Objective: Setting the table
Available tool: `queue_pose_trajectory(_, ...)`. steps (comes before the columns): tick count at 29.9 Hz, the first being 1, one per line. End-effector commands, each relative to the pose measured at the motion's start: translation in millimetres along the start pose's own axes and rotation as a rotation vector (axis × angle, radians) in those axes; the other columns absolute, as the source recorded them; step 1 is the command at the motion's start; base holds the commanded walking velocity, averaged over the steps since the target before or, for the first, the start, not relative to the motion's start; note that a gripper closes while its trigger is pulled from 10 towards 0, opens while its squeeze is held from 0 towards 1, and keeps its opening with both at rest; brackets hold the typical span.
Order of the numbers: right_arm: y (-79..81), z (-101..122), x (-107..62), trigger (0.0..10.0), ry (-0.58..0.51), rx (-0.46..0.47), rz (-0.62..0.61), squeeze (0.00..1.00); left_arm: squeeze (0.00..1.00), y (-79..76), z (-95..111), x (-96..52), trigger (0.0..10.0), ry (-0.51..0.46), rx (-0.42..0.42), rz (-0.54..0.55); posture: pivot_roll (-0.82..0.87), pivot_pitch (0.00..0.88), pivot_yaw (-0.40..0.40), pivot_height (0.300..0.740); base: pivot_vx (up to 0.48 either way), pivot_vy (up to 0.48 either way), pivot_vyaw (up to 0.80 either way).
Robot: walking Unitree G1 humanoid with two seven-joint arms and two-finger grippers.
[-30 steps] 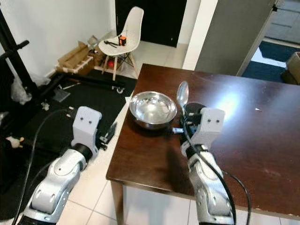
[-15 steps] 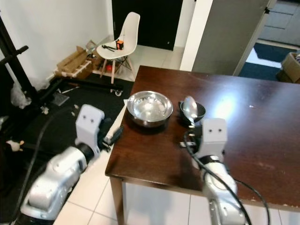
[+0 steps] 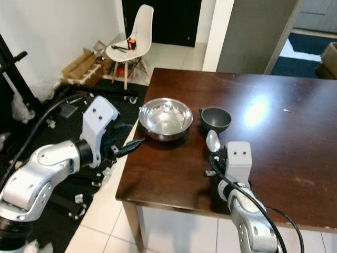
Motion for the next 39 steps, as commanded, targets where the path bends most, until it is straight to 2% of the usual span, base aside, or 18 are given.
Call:
queue_pose_trajectory(1,2.2,-6.2,1.4,10.0,0.031,-0.003,0.013,0.0,0.0,-1.5,-3.3,0.1,10.0,0.021,-0.006,-0.021,-0.04,0.07,0.133,0.74,0.0,0.0,0.0)
queue_pose_trajectory(5,-0.1,-9.1,6.4,10.0,0.069,-0.036,0.016,0.0,0.0,-9.4,-3.7,-0.9,10.0,0.039,-0.02,-0.069,-0.03,0.078,0.134,0.74,0.0,0.0,0.0)
queue_pose_trajectory(12,-3.5,-9.8,14.9,10.0,0.076,-0.028,0.01,0.0,0.0,-30.7,0.3,2.6,10.0,0.026,-0.039,-0.142,-0.02,0.091,0.141,0.74,0.0,0.0,0.0)
queue_pose_trajectory(17,-4.2,-6.0,21.6,10.0,0.064,-0.008,-0.006,0.0,0.0,-31.3,1.0,2.3,10.0,0.027,-0.039,-0.148,-0.01,0.091,0.144,0.74,0.0,0.0,0.0)
queue_pose_trajectory(19,0.0,-5.2,25.7,10.0,0.058,0.011,-0.004,0.0,0.0,-30.9,1.1,1.0,10.0,0.03,-0.037,-0.149,-0.01,0.089,0.145,0.74,0.0,0.0,0.0)
queue_pose_trajectory(26,0.2,-5.8,26.8,10.0,0.054,0.017,-0.013,0.0,0.0,-32.3,1.7,0.1,10.0,0.031,-0.038,-0.152,-0.01,0.087,0.146,0.74,0.0,0.0,0.0)
queue_pose_trajectory(27,0.5,-5.7,26.8,10.0,0.053,0.018,-0.013,0.19,0.0,-32.7,1.9,0.2,10.0,0.03,-0.039,-0.153,-0.01,0.087,0.146,0.74,0.0,0.0,0.0)
queue_pose_trajectory(28,0.8,-5.4,27.2,10.0,0.051,0.019,-0.011,0.47,0.0,-33.1,2.1,0.5,10.0,0.029,-0.04,-0.153,-0.01,0.085,0.146,0.74,0.0,0.0,0.0)
queue_pose_trajectory(29,1.2,-5.1,27.3,10.0,0.049,0.02,-0.009,1.0,0.0,-33.4,2.4,0.8,10.0,0.029,-0.04,-0.153,-0.01,0.085,0.146,0.74,0.0,0.0,0.0)
queue_pose_trajectory(39,3.9,5.1,28.8,10.0,-0.001,0.043,0.015,1.0,0.0,-36.2,3.4,3.0,10.0,0.022,-0.043,-0.16,-0.02,0.079,0.145,0.74,0.0,0.0,0.0)
Point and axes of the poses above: a point about 5 cm out from each wrist's last joint towards the gripper, its own x axis pointing out of the wrist towards the gripper, its own z axis along the axis of the wrist's last joint, y = z × x, the point moved 3 cm from there along x, pointing out of the wrist towards the gripper, and after that the axes turned 4 degrees about x, right-handed, at the moved point
